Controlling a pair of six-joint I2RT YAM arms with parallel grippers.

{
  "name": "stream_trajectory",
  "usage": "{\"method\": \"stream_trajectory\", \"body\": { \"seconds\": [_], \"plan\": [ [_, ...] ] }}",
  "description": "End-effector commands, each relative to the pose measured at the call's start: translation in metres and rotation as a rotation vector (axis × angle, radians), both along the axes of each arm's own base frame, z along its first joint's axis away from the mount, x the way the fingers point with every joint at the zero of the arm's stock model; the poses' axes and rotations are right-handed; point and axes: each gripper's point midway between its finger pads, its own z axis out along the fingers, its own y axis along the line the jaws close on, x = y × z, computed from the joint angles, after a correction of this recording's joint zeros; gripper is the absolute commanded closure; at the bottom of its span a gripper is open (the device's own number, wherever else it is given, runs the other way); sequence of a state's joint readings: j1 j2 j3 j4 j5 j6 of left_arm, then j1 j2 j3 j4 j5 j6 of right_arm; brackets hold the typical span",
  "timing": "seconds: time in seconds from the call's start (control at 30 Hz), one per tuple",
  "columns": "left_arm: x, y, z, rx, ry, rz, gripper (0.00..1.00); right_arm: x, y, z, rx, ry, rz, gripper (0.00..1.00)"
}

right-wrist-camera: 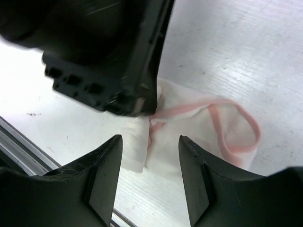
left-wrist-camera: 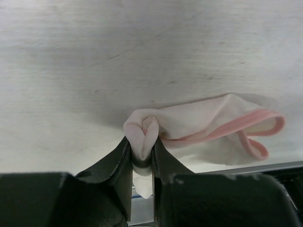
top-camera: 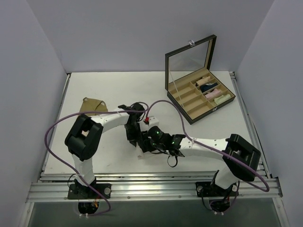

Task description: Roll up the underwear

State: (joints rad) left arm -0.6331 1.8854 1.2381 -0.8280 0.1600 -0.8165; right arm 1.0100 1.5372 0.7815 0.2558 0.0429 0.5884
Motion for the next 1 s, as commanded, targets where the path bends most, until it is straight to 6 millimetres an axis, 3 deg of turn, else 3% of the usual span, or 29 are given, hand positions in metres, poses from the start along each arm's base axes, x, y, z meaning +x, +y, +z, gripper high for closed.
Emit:
{"method": "stream_trajectory", "body": {
  "seconds": [0.0,0.17,0.57,0.83,0.97],
  "plan": [
    [-0.008,0.033,-0.002,0.176,0.039,-0.008,0.98,0.001,-0.008,0.002,-0.159,-0.102,-0.01,0.53],
    [-0.004,0.03,0.001,0.197,0.062,-0.006,0.98,-0.008,0.013,0.006,-0.145,-0.144,0.007,0.53],
    [-0.007,0.031,-0.005,0.217,0.084,0.016,0.98,-0.01,0.054,-0.03,-0.227,-0.165,0.034,0.53],
    [-0.008,0.032,-0.008,0.227,0.093,0.019,0.98,-0.017,0.061,-0.037,-0.257,-0.165,0.02,0.53],
    [-0.009,0.032,-0.008,0.23,0.093,0.024,0.98,-0.017,0.053,-0.046,-0.325,-0.162,-0.005,0.56]
  ]
}}
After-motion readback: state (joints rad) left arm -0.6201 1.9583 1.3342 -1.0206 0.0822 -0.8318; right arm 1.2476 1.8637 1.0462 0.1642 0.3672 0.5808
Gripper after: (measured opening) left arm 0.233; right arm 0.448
